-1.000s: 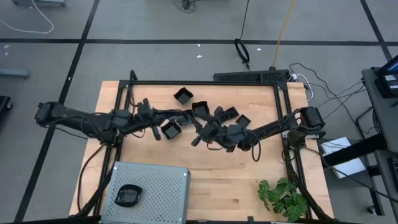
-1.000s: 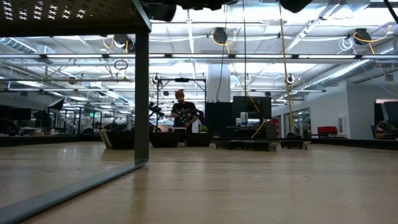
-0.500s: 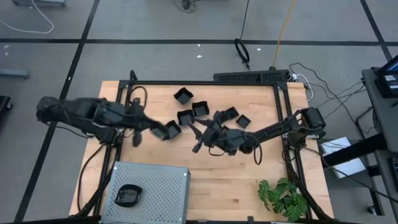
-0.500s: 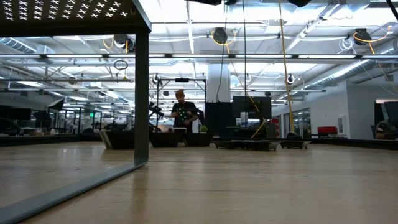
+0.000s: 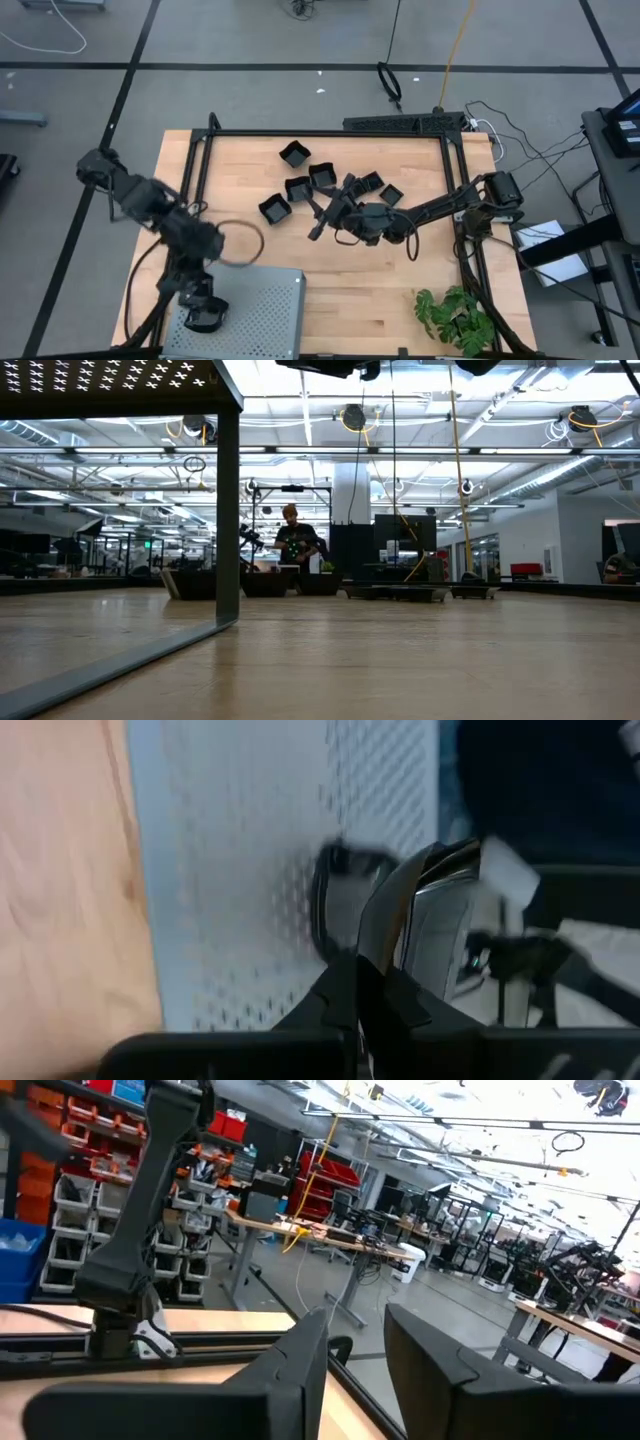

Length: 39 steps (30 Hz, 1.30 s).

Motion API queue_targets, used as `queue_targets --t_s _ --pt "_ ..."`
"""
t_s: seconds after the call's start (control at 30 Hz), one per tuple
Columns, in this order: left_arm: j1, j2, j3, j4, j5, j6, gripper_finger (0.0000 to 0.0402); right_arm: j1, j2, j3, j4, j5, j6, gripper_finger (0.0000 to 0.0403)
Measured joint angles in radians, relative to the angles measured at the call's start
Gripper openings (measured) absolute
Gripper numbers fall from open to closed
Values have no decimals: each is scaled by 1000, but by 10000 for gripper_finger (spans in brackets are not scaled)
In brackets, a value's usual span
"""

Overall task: Pick & Place Mini shaped plates
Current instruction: Stack the leaf-shaped plate on top of the other leaf-shaped plate on the shelf

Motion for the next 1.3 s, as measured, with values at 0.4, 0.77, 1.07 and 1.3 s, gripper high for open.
queue_targets --t_s 0.4,0.77,1.07,1.3 --pt "-190 56 -106 55 -108 -155 7 2 0 0 -1 -1 -5 89" --pt "-169 57 -241 162 -14 -183 9 2 0 0 -1 -2 -7 89" --pt "-169 57 -241 198 -18 -173 27 2 0 0 -1 -2 -7 89" --pt "-169 57 -241 197 -7 -153 35 2 0 0 -2 -2 -8 89"
